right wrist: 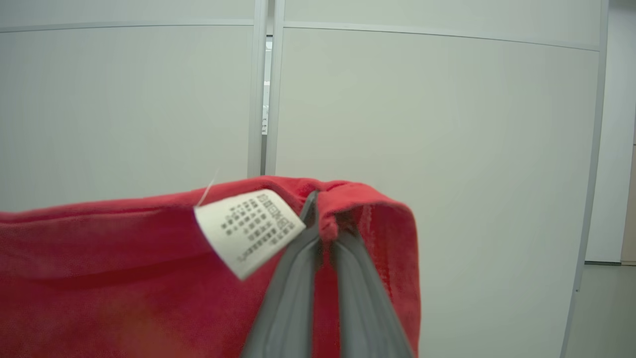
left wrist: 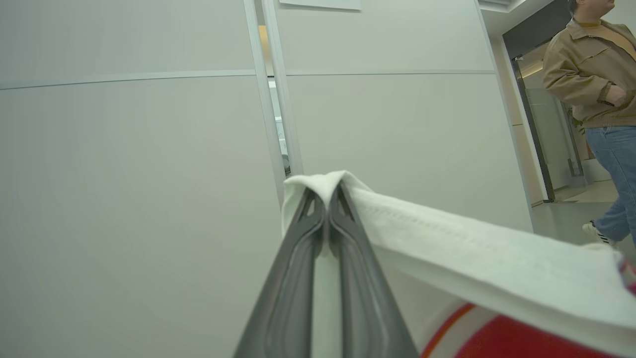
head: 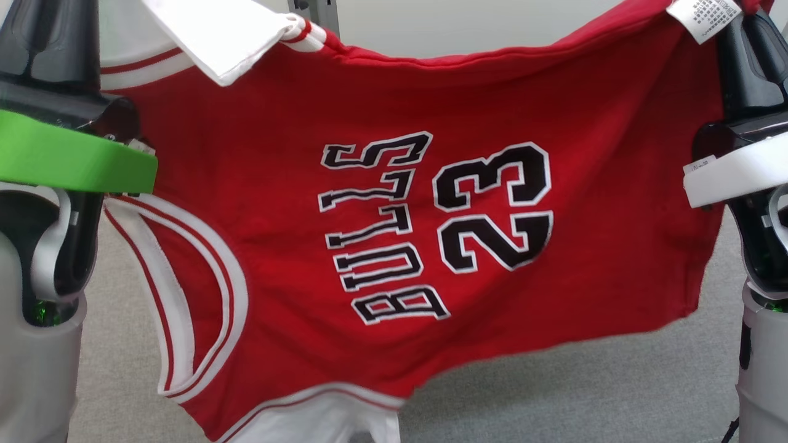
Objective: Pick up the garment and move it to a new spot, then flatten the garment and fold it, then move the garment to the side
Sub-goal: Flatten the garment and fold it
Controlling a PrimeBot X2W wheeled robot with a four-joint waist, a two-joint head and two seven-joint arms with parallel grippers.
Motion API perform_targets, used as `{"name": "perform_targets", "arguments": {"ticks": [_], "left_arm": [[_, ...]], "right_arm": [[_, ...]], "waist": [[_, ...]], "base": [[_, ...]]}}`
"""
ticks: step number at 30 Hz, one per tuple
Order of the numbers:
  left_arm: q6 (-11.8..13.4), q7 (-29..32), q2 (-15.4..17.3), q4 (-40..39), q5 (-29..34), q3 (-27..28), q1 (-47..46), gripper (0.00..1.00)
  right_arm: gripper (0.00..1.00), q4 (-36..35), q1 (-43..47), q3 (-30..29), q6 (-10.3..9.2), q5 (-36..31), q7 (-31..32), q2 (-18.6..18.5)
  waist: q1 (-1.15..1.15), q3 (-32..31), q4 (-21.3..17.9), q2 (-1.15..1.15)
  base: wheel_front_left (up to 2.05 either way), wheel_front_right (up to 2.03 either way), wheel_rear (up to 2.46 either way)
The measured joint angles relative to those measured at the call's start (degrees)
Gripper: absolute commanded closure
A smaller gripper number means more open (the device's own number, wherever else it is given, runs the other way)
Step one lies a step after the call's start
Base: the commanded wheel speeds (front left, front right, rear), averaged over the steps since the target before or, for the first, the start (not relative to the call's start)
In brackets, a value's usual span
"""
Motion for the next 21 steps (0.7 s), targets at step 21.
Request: {"name": "perform_targets", "arguments": {"ticks": [21], "left_arm": [[-5.47,-12.69,-2.94,39.92,10.84,-9.24,-41.74,1.00]], "right_arm": [[1.00,41.17,-40.81,1.93,0.01,-8.53,-10.54,-1.40]], "waist": [[0.00,19.76,0.54,0.00]], "base": [[0.00,0.00,0.00]]}}
